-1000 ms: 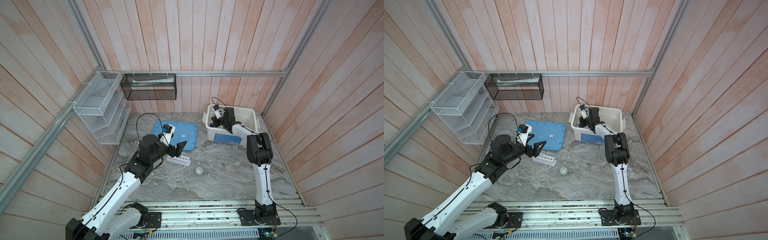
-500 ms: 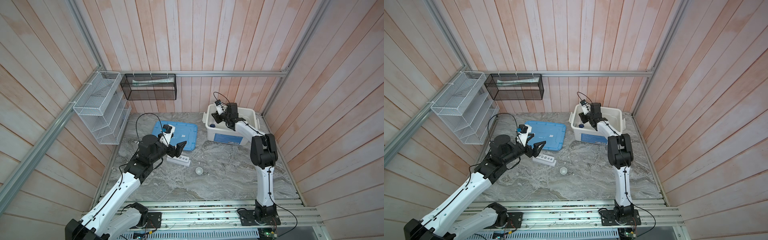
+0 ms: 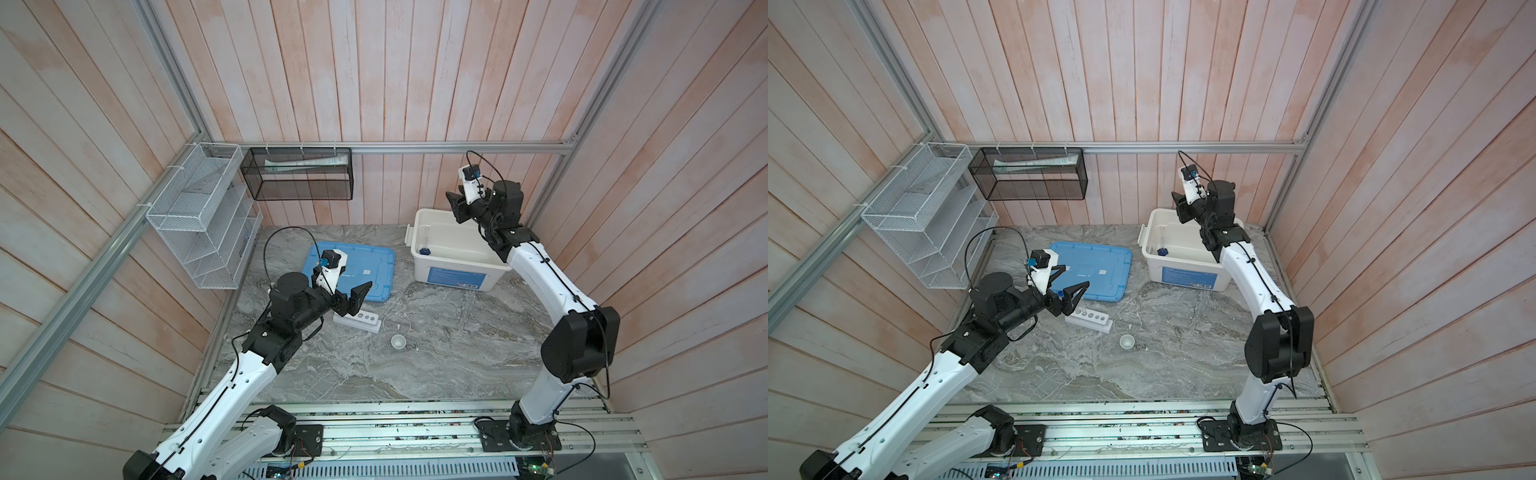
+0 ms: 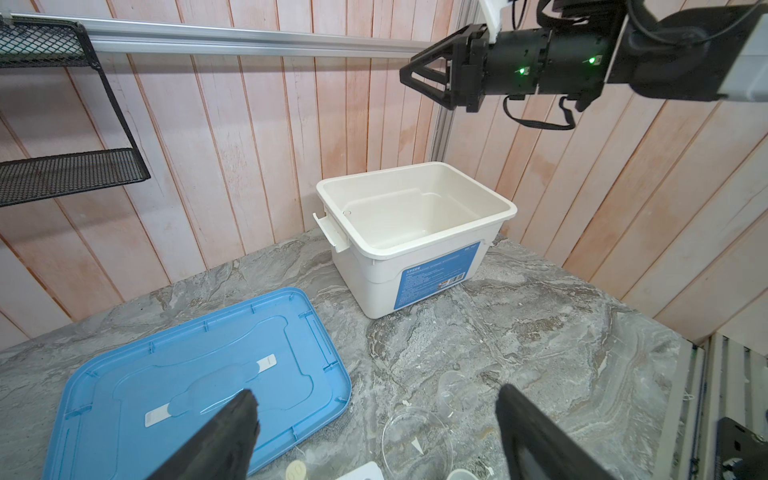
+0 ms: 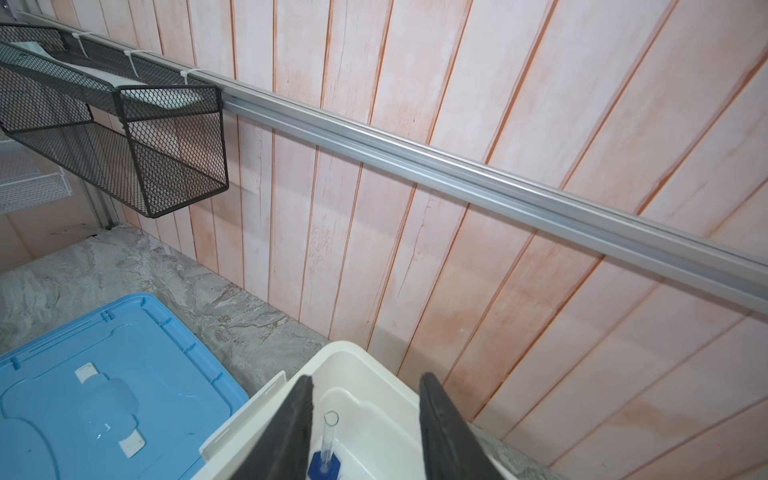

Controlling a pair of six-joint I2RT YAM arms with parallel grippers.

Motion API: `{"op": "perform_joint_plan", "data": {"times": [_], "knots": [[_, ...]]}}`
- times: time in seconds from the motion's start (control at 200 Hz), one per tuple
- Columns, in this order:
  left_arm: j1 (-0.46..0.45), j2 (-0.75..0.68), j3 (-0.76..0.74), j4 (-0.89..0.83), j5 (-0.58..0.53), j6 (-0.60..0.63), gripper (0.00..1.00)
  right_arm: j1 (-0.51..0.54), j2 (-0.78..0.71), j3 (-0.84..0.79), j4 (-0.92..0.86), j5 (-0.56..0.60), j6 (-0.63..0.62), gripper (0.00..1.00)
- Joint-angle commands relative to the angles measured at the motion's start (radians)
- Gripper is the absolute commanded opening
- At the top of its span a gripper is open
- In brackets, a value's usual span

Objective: Organize the chemistry lab equipment
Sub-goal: 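Withdraw right gripper from the bin toward the clear glass beaker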

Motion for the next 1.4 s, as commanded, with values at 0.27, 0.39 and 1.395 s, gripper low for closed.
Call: {"op": "perform_joint_plan", "data": {"times": [0.27, 0.39, 1.395], "knots": [[-0.004, 0.077, -0.019, 0.081, 0.072, 0.063, 0.91, 0.21, -0.393, -0.389, -0.339, 0.231, 0.16, 0.45], [-0.004, 0.116, -0.015, 0.101, 0.105, 0.07, 0.91, 0.293, -0.429, -0.465, -0.435, 0.265, 0.245, 0.45], [-0.019, 0.189, -0.042, 0.116, 0.209, 0.054, 0.91, 0.39, -0.106, -0.652, -0.341, 0.196, 0.521, 0.37]]}}
